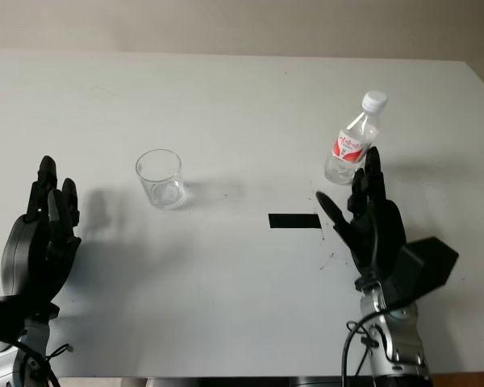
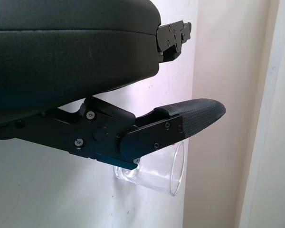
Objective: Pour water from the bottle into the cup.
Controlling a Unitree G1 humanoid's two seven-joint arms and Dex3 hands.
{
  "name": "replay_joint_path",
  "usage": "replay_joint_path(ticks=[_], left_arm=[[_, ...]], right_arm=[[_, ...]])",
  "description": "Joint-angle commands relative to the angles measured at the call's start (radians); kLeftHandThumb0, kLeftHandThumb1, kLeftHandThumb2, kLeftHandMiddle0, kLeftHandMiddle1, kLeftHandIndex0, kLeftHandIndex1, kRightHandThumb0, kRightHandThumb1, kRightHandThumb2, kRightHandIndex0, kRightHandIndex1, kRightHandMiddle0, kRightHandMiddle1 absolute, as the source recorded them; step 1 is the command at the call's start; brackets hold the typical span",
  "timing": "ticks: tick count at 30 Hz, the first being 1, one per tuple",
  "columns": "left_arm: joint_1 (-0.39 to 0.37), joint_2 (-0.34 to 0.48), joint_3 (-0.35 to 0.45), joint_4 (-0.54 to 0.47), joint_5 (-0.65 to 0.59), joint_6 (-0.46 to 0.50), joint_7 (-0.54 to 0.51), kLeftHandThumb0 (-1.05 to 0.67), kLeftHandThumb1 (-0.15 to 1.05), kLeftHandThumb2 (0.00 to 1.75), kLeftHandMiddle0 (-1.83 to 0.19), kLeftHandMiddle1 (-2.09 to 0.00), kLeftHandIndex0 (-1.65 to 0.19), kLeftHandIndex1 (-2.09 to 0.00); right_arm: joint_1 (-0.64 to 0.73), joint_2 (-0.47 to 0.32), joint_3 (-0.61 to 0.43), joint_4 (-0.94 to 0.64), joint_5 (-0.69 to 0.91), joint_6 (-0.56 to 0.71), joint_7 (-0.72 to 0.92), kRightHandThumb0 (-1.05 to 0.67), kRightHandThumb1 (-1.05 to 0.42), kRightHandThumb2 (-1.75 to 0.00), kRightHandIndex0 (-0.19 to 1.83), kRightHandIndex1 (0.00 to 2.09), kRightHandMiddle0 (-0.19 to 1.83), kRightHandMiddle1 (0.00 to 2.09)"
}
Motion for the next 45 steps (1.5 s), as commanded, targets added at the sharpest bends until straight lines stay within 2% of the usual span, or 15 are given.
replay_joint_path(ticks=[1,7,12,19,22,35,45], left_arm=[[0.006,0.007,0.004,0.000,0.008,-0.011,0.000,-0.75,1.05,0.73,0.19,0.00,0.19,0.00],[-0.001,0.005,0.003,0.006,0.011,-0.017,0.004,-0.75,1.05,0.73,0.19,0.00,0.19,0.00],[-0.007,0.000,-0.005,-0.009,0.013,-0.005,0.020,-0.74,1.05,0.73,0.19,0.00,0.19,0.00],[-0.020,-0.009,-0.014,0.004,0.011,-0.020,0.014,-0.73,1.05,0.73,0.19,0.00,0.19,0.00],[-0.029,-0.014,-0.016,0.015,0.008,-0.031,0.011,-0.73,1.05,0.73,0.19,0.00,0.19,0.00],[-0.037,-0.026,-0.013,0.051,0.001,-0.052,0.001,-0.74,1.05,0.70,0.19,0.00,0.19,0.00],[-0.041,-0.026,-0.024,0.044,0.007,-0.045,0.008,-0.76,1.05,0.68,0.19,0.00,0.19,0.00]], right_arm=[[-0.054,-0.005,-0.032,0.040,0.016,0.006,-0.030,-0.84,-0.93,-0.05,-0.19,0.00,-0.19,0.00],[-0.136,-0.046,-0.063,0.142,0.022,0.019,-0.042,-0.83,-0.95,-0.06,-0.19,0.00,-0.19,0.00],[-0.175,-0.090,-0.076,0.166,0.024,0.017,-0.016,-0.73,-0.96,-0.06,-0.19,0.00,-0.19,0.00],[-0.244,-0.168,-0.072,0.203,-0.009,0.008,0.005,-0.85,-0.94,-0.05,-0.19,0.00,-0.19,0.00],[-0.280,-0.201,-0.061,0.233,-0.032,0.020,0.010,-0.82,-0.94,-0.05,-0.19,0.00,-0.19,0.00],[-0.483,-0.297,-0.023,0.582,-0.093,-0.022,0.095,-0.87,-0.93,-0.05,-0.19,0.00,-0.19,0.00],[-0.577,-0.287,-0.037,0.771,-0.046,-0.044,0.182,-0.80,-0.93,-0.05,-0.19,0.00,-0.19,0.00]])
